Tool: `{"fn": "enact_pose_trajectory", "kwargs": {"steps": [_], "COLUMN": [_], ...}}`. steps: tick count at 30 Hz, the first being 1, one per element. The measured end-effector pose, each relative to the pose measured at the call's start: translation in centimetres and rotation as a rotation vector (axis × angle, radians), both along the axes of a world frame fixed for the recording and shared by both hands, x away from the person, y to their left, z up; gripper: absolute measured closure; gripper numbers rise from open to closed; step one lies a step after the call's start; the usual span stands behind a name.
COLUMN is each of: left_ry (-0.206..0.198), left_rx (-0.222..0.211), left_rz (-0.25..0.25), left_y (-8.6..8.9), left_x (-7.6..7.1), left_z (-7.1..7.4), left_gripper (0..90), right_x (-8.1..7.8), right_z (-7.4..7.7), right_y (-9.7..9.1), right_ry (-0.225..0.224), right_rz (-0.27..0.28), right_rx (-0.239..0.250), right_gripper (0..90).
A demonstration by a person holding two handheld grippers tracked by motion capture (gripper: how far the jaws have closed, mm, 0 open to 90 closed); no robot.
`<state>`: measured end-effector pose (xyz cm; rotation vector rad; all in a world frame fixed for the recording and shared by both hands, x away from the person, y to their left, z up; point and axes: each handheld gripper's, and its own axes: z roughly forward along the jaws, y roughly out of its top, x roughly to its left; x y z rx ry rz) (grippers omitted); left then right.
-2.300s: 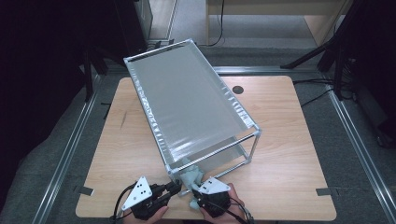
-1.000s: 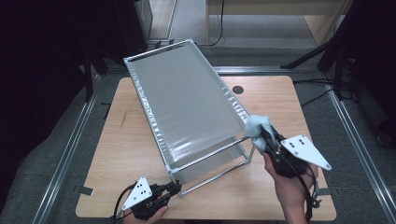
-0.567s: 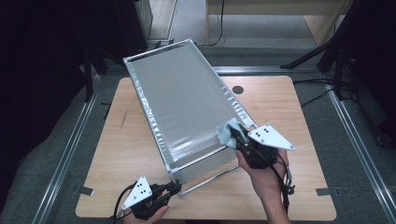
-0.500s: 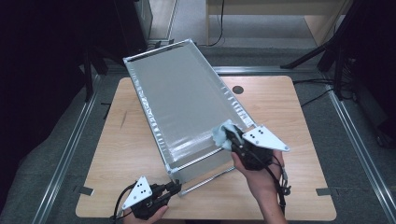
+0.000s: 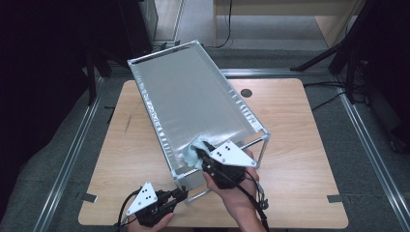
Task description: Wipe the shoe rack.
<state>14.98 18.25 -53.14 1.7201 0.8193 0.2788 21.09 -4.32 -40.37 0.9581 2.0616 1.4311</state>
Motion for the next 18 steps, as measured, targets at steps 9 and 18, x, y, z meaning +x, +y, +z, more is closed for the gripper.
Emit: {"fn": "enact_pose_trajectory", "kwargs": {"steps": [9,18], "left_ry": [-0.006,-0.001], "left_rx": [0.012,0.008], "left_rz": [0.004,0.002], "left_y": [0.0,0.1], "left_x": [-0.1,0.0], "left_z": [0.0,0.0], "left_gripper": [79.4,79.3], "right_x": [1.6,4.3], "right_z": [-0.2,0.3], "right_y": [-2.8,-8.5], "right_ry": [0.021,-0.014], "right_rz": [-0.144,-0.339], "right_rx": [0.006,0.007], "right_gripper": [58.0,79.2]}}
